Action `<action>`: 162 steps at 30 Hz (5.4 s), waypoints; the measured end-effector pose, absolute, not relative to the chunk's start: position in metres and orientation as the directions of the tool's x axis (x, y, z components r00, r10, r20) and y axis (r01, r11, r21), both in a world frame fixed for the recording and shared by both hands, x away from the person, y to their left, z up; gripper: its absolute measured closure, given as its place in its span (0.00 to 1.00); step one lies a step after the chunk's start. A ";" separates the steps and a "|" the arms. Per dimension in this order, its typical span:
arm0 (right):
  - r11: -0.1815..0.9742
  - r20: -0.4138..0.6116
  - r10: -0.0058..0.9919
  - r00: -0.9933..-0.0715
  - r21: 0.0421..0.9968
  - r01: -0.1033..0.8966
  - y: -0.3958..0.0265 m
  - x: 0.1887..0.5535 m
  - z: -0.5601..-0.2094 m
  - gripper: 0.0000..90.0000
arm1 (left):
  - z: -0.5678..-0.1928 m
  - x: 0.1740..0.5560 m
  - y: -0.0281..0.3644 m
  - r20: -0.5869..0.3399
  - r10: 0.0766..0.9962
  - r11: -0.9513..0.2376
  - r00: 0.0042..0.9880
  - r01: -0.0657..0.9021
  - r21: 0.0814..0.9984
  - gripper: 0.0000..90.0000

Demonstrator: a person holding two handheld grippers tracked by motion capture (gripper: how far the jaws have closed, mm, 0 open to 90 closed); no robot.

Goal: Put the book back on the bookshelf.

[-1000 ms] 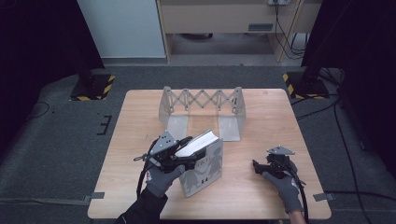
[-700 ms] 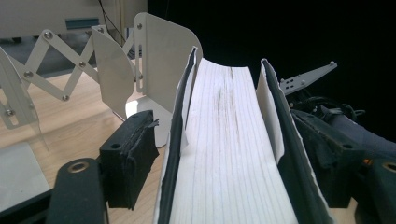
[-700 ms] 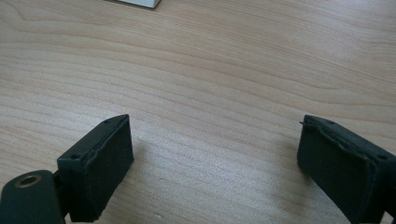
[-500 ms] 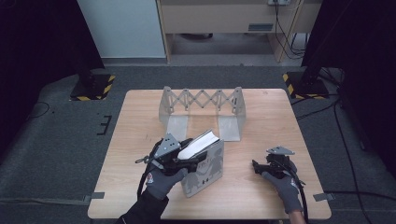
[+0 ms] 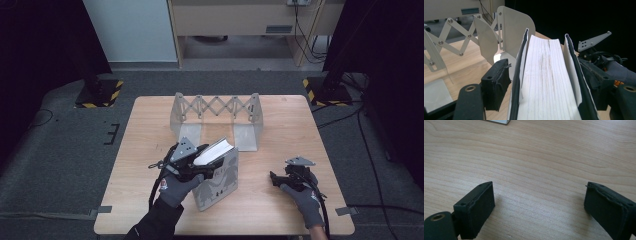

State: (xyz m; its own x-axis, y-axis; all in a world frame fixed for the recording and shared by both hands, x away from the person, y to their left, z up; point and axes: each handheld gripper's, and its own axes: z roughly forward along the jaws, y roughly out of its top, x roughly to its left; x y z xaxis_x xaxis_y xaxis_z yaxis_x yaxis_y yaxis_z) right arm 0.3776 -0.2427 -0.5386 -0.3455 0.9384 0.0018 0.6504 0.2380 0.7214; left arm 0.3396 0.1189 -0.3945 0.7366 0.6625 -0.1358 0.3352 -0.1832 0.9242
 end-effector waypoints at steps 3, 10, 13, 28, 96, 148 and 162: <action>0.237 0.002 0.939 -0.344 0.721 0.652 -0.242 0.378 -0.539 0.11 | -0.394 0.340 0.118 -0.132 0.664 -0.196 0.736 0.341 0.919 0.31; 0.237 0.003 0.939 -0.344 0.719 0.653 -0.242 0.378 -0.539 0.10 | -0.393 0.337 0.115 -0.139 0.655 -0.202 0.743 0.350 0.915 0.51; 0.235 0.005 0.939 -0.343 0.719 0.654 -0.242 0.378 -0.539 0.10 | -0.392 0.336 0.115 -0.147 0.654 -0.210 0.743 0.364 0.907 0.54; 0.237 0.002 0.940 -0.342 0.718 0.654 -0.241 0.378 -0.539 0.09 | -0.391 0.329 0.109 -0.108 0.649 -0.240 0.753 0.337 0.910 0.51; 0.236 0.006 0.939 -0.344 0.716 0.658 -0.241 0.379 -0.539 0.08 | -0.391 0.494 0.158 -0.069 0.950 -0.048 0.303 0.363 0.931 0.57; 0.234 0.006 0.940 -0.341 0.717 0.657 -0.240 0.379 -0.539 0.08 | -0.442 0.449 0.156 -0.131 0.889 -0.020 0.439 0.324 0.946 0.40; 0.234 0.006 0.940 -0.341 0.717 0.657 -0.240 0.379 -0.539 0.08 | -0.442 0.463 0.156 -0.115 0.880 -0.045 0.461 0.322 0.946 0.37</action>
State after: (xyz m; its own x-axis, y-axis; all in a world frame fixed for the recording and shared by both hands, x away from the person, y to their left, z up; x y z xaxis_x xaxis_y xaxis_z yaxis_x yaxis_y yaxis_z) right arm 0.3790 -0.2397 -0.5389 -0.3408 0.9401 0.0057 0.6568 0.2338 0.7169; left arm 0.4633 0.1565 -0.4417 0.4612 0.8798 -0.1154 0.3219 -0.0447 0.9457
